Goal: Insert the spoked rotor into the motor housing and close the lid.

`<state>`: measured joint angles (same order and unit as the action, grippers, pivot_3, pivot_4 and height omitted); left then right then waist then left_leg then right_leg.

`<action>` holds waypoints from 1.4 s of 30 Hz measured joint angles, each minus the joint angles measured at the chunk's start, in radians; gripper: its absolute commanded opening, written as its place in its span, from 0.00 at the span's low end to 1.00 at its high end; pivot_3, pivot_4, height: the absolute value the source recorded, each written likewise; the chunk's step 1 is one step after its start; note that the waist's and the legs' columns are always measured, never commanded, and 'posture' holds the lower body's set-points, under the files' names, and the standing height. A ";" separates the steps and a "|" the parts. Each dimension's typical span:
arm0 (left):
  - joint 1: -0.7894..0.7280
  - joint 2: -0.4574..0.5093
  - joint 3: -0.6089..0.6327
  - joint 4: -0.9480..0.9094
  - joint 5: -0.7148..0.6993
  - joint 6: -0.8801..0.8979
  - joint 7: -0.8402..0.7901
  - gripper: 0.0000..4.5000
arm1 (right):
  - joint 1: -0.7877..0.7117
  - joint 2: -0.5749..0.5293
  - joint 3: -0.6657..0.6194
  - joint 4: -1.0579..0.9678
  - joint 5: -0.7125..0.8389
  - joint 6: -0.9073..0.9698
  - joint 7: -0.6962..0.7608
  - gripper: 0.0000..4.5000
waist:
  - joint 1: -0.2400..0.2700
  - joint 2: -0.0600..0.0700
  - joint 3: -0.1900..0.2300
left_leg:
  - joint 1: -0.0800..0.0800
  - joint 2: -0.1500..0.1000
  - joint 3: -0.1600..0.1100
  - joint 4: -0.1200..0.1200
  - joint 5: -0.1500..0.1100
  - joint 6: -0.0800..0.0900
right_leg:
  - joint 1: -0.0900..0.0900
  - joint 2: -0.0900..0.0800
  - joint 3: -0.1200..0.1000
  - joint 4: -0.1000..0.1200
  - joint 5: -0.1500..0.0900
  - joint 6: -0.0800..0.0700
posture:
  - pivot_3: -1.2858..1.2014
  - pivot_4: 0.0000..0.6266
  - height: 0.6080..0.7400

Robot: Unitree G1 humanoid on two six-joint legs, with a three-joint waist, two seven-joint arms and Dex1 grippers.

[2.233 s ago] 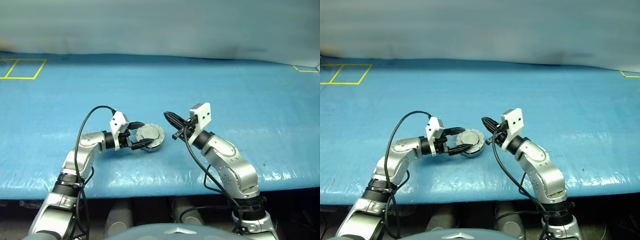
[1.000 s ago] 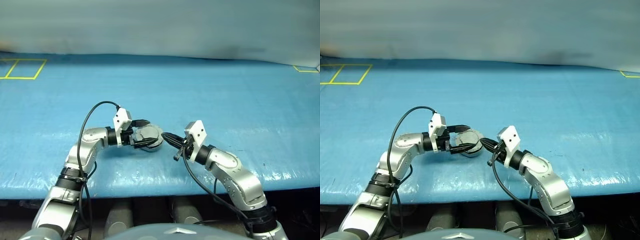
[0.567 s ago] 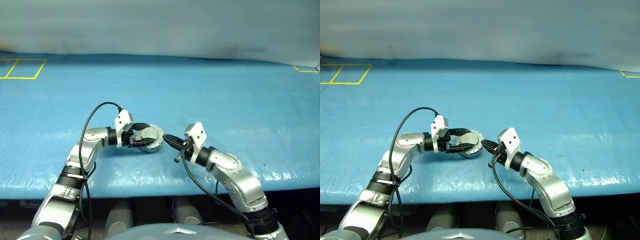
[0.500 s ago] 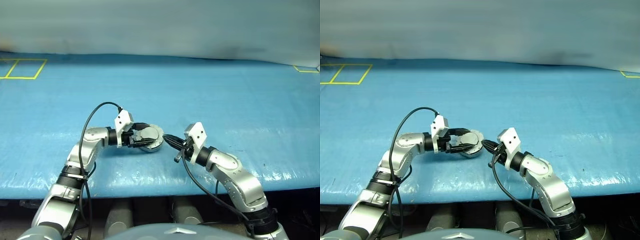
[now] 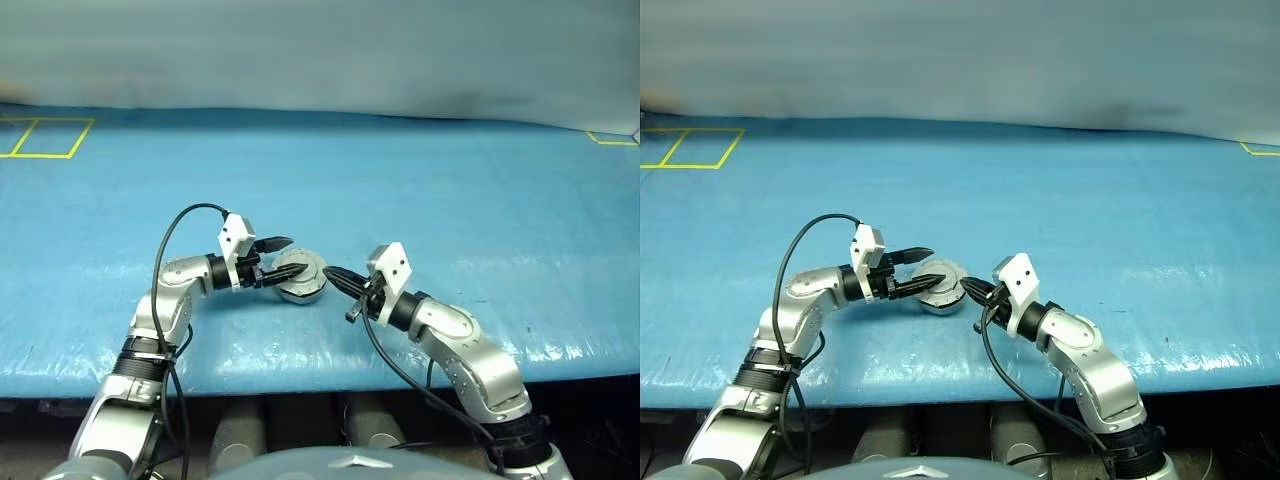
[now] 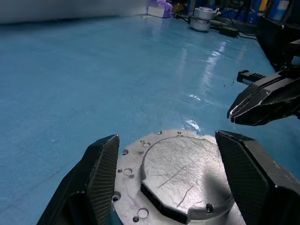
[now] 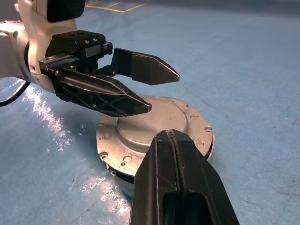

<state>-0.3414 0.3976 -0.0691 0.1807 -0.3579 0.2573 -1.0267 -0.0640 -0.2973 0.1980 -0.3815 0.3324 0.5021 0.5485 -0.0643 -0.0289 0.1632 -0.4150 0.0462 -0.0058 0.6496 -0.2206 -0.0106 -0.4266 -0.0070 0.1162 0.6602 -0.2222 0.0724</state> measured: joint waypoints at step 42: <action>0.247 0.056 0.085 -0.173 -0.017 0.002 0.114 0.78 | -0.157 0.071 0.133 0.241 -0.151 -0.086 0.049 0.99 | -0.001 0.000 0.000 | 0.000 0.000 0.000 0.000 0.000 0.000 | 0.000 0.000 0.000 0.000 0.000 0.000 | 0.52 0.24 1.00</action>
<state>-0.0945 0.4534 0.0154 0.0072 -0.3744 0.2594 -0.9123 -0.2210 -0.2262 0.3314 -0.1401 0.1817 0.4159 0.5970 -0.0657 -0.0289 0.1632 -0.4148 0.0463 -0.0055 0.6492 -0.2206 -0.0107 -0.4270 -0.0074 0.1160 0.6602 -0.2223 0.0720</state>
